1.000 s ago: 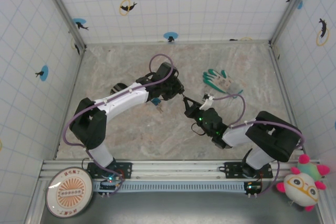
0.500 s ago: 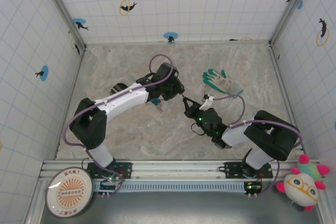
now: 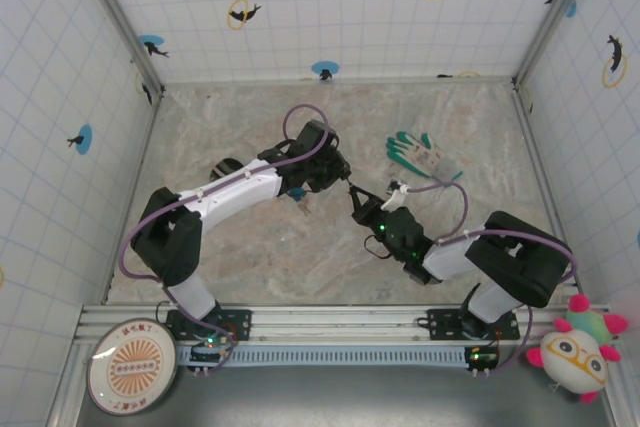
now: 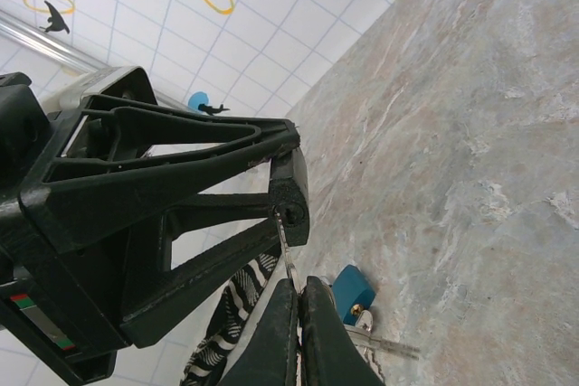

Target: Unlock with the key

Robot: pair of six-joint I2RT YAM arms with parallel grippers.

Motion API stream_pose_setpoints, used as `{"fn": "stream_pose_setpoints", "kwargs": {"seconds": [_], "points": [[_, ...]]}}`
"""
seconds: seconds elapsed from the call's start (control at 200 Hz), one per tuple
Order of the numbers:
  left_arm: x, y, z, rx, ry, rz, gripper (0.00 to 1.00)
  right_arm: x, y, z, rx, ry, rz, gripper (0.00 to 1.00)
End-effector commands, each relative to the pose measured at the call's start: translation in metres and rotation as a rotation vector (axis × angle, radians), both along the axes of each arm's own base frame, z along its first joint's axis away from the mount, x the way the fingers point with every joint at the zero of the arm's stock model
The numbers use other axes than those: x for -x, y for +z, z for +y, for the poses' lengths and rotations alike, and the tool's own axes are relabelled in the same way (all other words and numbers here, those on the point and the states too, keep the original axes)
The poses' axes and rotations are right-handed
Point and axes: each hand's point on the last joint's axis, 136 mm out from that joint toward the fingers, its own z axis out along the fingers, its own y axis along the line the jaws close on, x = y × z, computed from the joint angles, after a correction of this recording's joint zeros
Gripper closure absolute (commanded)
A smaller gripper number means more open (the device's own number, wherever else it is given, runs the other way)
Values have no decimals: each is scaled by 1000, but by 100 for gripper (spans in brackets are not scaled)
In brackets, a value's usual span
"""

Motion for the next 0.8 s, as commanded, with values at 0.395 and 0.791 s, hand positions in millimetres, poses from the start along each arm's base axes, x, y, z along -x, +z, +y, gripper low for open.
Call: {"fn": "stream_pose_setpoints", "kwargs": {"seconds": [0.395, 0.791], "points": [[-1, 17, -2, 64, 4, -27, 89, -11, 3, -4, -36, -41, -1, 100], [6, 4, -11, 54, -29, 2, 91, -17, 15, -1, -51, -32, -31, 100]]}}
